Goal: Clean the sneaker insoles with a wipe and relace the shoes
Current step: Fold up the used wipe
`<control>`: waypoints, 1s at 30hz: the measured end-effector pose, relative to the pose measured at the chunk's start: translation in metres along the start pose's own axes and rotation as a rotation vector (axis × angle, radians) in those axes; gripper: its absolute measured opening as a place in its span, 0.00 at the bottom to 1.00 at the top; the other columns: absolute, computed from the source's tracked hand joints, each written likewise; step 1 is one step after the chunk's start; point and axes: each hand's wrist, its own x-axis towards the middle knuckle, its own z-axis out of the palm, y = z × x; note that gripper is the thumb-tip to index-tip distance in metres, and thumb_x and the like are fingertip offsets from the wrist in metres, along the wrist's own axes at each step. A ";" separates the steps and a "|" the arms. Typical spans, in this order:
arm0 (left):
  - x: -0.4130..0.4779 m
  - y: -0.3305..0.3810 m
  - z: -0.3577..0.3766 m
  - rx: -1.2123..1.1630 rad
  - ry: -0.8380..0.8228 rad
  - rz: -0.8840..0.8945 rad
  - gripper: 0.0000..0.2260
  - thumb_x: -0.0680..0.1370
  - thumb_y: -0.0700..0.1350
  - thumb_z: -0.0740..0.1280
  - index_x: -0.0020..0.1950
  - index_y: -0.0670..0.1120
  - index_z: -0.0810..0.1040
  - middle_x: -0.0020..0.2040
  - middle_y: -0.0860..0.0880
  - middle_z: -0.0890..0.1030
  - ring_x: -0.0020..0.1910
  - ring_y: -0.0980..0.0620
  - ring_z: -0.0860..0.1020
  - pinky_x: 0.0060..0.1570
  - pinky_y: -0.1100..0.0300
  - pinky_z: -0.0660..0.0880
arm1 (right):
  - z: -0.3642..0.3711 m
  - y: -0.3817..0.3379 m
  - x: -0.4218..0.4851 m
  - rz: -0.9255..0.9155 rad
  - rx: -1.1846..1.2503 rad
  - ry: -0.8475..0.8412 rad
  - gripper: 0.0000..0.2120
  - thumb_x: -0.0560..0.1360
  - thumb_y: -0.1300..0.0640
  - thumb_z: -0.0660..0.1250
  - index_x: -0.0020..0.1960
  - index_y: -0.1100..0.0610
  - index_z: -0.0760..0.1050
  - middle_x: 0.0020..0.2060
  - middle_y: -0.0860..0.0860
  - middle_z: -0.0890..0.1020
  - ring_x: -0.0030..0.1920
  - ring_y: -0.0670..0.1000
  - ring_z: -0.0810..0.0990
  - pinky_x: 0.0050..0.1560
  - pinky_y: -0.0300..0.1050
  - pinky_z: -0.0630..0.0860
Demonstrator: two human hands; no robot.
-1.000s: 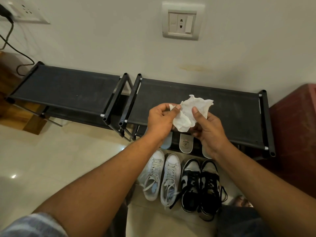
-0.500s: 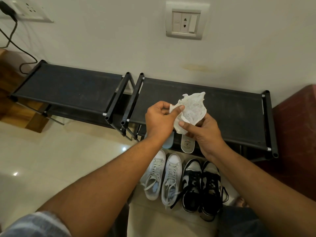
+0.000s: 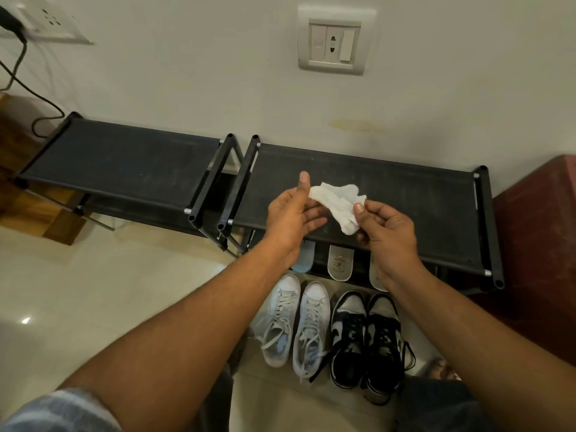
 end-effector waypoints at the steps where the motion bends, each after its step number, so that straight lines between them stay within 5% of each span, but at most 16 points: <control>1: -0.003 -0.001 0.001 0.032 -0.062 -0.040 0.24 0.80 0.61 0.70 0.64 0.42 0.80 0.53 0.44 0.89 0.52 0.47 0.88 0.53 0.53 0.85 | -0.001 0.000 0.000 -0.013 -0.005 0.008 0.09 0.79 0.59 0.73 0.58 0.58 0.83 0.44 0.54 0.88 0.38 0.46 0.82 0.37 0.38 0.78; 3: -0.009 -0.008 0.004 0.111 -0.153 -0.106 0.28 0.76 0.60 0.74 0.67 0.41 0.79 0.54 0.44 0.89 0.54 0.46 0.88 0.53 0.53 0.85 | -0.002 -0.001 -0.001 -0.030 -0.011 0.020 0.11 0.79 0.59 0.74 0.60 0.59 0.82 0.44 0.53 0.88 0.39 0.45 0.83 0.38 0.38 0.78; 7: -0.012 -0.021 0.008 0.167 -0.176 -0.141 0.19 0.78 0.52 0.77 0.62 0.40 0.82 0.53 0.43 0.89 0.55 0.44 0.88 0.55 0.52 0.84 | -0.002 -0.001 -0.002 -0.048 -0.024 0.015 0.17 0.77 0.59 0.75 0.64 0.60 0.80 0.47 0.53 0.89 0.42 0.46 0.84 0.41 0.38 0.80; 12: -0.006 -0.023 0.005 0.211 -0.162 -0.089 0.06 0.78 0.41 0.77 0.52 0.42 0.83 0.47 0.43 0.89 0.45 0.49 0.88 0.38 0.62 0.82 | -0.002 -0.003 0.002 -0.031 -0.006 0.029 0.17 0.76 0.62 0.76 0.64 0.58 0.80 0.50 0.53 0.89 0.45 0.48 0.85 0.39 0.37 0.79; 21: -0.006 -0.029 0.005 0.349 -0.241 -0.063 0.11 0.73 0.36 0.81 0.50 0.42 0.82 0.41 0.44 0.88 0.40 0.47 0.87 0.38 0.59 0.83 | -0.011 -0.014 0.014 0.014 0.134 0.136 0.18 0.76 0.66 0.75 0.64 0.56 0.77 0.50 0.52 0.89 0.51 0.54 0.88 0.52 0.52 0.81; 26: -0.009 -0.032 0.005 0.460 -0.325 -0.074 0.15 0.71 0.34 0.82 0.50 0.44 0.81 0.36 0.48 0.85 0.37 0.51 0.85 0.37 0.58 0.81 | -0.011 -0.014 0.012 -0.004 0.099 0.126 0.16 0.78 0.65 0.73 0.64 0.56 0.77 0.49 0.51 0.89 0.50 0.54 0.87 0.46 0.46 0.82; 30: -0.011 -0.023 0.001 0.508 -0.386 -0.080 0.18 0.72 0.44 0.83 0.59 0.49 0.83 0.49 0.51 0.89 0.48 0.54 0.87 0.39 0.59 0.80 | -0.010 -0.015 0.006 -0.115 -0.058 0.049 0.17 0.78 0.64 0.74 0.65 0.58 0.76 0.48 0.51 0.89 0.49 0.54 0.88 0.47 0.48 0.86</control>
